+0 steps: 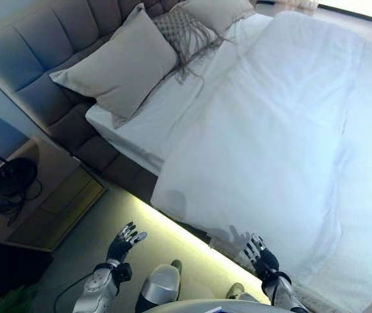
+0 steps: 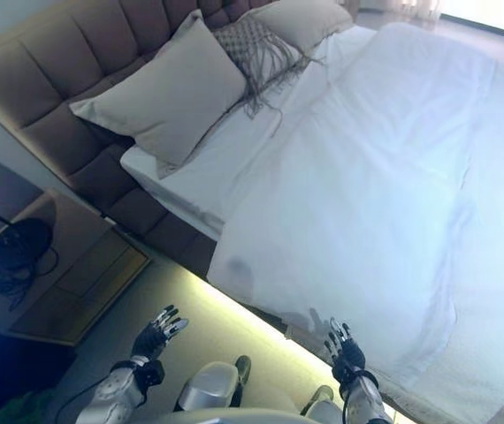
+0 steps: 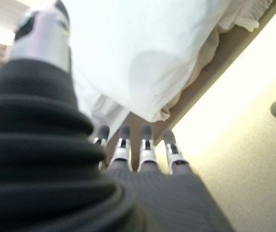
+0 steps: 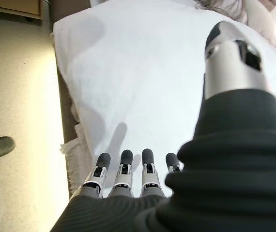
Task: Make the bed neatly
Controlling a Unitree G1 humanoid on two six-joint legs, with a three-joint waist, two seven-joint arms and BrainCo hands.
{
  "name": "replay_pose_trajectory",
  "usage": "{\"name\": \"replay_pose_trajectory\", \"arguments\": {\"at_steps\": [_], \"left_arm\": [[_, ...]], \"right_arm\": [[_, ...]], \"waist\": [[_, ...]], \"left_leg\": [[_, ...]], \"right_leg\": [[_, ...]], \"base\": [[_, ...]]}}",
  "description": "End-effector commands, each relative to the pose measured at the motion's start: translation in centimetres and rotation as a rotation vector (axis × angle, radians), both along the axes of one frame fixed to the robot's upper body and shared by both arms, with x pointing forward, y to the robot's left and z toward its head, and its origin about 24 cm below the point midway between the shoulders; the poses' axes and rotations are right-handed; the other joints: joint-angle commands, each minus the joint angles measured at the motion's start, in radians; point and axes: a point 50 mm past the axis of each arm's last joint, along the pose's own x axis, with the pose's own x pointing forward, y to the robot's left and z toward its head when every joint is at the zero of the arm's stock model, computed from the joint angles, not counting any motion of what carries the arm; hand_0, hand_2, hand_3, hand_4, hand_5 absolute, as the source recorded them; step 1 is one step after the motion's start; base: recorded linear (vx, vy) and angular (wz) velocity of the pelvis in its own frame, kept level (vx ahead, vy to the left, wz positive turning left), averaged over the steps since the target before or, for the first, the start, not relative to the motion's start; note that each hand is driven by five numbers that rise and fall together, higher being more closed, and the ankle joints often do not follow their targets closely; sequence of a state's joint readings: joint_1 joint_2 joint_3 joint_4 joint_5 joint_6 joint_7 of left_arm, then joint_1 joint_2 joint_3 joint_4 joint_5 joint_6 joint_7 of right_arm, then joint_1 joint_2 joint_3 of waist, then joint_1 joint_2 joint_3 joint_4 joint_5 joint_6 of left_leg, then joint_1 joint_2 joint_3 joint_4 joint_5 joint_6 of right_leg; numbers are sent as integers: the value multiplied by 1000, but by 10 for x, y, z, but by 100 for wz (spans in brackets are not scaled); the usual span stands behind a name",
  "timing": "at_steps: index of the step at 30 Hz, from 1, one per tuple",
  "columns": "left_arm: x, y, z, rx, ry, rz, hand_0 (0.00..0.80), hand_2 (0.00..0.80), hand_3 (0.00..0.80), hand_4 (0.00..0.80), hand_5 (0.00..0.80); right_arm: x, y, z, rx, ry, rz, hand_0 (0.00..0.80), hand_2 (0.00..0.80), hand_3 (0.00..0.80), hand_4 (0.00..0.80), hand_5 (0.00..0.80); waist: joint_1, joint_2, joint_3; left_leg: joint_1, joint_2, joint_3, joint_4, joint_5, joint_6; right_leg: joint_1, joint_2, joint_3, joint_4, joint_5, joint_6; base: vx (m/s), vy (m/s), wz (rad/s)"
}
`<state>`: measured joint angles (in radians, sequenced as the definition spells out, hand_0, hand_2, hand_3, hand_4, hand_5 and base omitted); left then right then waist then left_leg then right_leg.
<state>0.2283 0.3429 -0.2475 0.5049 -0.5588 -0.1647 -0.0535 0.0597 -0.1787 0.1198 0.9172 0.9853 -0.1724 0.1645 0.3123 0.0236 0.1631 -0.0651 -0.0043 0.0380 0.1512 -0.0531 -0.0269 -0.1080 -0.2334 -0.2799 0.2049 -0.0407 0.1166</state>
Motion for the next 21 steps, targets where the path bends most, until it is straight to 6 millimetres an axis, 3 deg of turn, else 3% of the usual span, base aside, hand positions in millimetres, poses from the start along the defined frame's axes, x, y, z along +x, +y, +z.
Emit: {"name": "replay_pose_trajectory", "arguments": {"at_steps": [1, 4, 6, 9, 10, 11, 13, 15, 18, 21], "left_arm": [[20, -5, 18, -57, -147, -14, 0, 0, 0, 0, 0], [12, -10, 13, -67, -127, -38, 0, 0, 0, 0, 0], [7, -14, 13, -78, -125, -55, 0, 0, 0, 0, 0], [13, -16, 19, -83, -129, -80, 0, 0, 0, 0, 0], [16, -18, 20, -80, -131, -90, 0, 0, 0, 0, 0], [17, -19, 20, -77, -133, -101, 0, 0, 0, 0, 0], [30, -23, 26, -74, -142, -132, 0, 0, 0, 0, 0], [37, -23, 31, -74, -156, -132, 0, 0, 0, 0, 0], [45, -18, 40, -81, -181, -64, 0, 0, 0, 0, 0], [50, -10, 46, -71, -219, 0, 0, 0, 0, 0, 0]], "right_arm": [[31, -14, 21, -59, -123, 21, 0, 0, 0, 0, 0], [24, -18, 18, -48, -101, 22, 0, 0, 0, 0, 0], [19, -17, 16, -25, -102, 27, 0, 0, 0, 0, 0], [23, -15, 17, -29, -109, 30, 0, 0, 0, 0, 0], [27, -13, 19, -25, -114, 27, 0, 0, 0, 0, 0], [29, -12, 20, -23, -120, 24, 0, 0, 0, 0, 0], [40, -5, 26, -9, -145, 17, 0, 0, 0, 0, 0], [46, 0, 31, -2, -152, 25, 0, 0, 0, 0, 0], [49, 4, 33, 24, -150, 41, 0, 0, 0, 0, 0], [60, 14, 37, 57, -169, 81, 0, 0, 0, 0, 0]], "waist": [[-28, 3, 45], [-47, 7, 47], [-53, 22, 31], [-52, 56, 22], [-56, 64, 20], [-52, 64, 27], [-76, 77, 31], [-94, 81, 40], [-102, 95, 60], [-87, 99, 87]], "left_leg": [[-102, -37, -25, 163, 2, 20], [-110, 9, -64, 208, 24, 12], [-96, 64, -122, 127, 95, 4], [-79, 139, -166, 39, 146, -28], [-65, 157, -180, 18, 135, -43], [-68, 157, -176, 13, 150, -44], [-53, 155, -173, -2, 111, -58], [-49, 134, -165, 5, 85, -61], [-72, 119, -172, 29, 63, -72], [-131, 128, -183, 49, 68, -86]], "right_leg": [[59, 24, -19, -47, 72, -15], [31, 14, -3, 5, 55, -34], [6, 15, 8, 58, 21, -43], [-47, -11, 27, 172, -32, -37], [-65, -27, 50, 223, -64, -20], [-86, -38, 54, 247, -58, -25], [-137, -113, 88, 305, -46, 22], [-173, -160, 143, 323, -21, 60], [-212, -203, 209, 302, 42, 88], [-250, -226, 225, 275, 78, 105]], "base": [[-148, -48, 5], [-32, 42, 12], [7, 180, 2], [4, 241, -24], [1, 292, -50], [29, 405, -53], [13, 531, -35], [54, 527, -20], [40, 454, -33], [-104, 276, -4]]}}
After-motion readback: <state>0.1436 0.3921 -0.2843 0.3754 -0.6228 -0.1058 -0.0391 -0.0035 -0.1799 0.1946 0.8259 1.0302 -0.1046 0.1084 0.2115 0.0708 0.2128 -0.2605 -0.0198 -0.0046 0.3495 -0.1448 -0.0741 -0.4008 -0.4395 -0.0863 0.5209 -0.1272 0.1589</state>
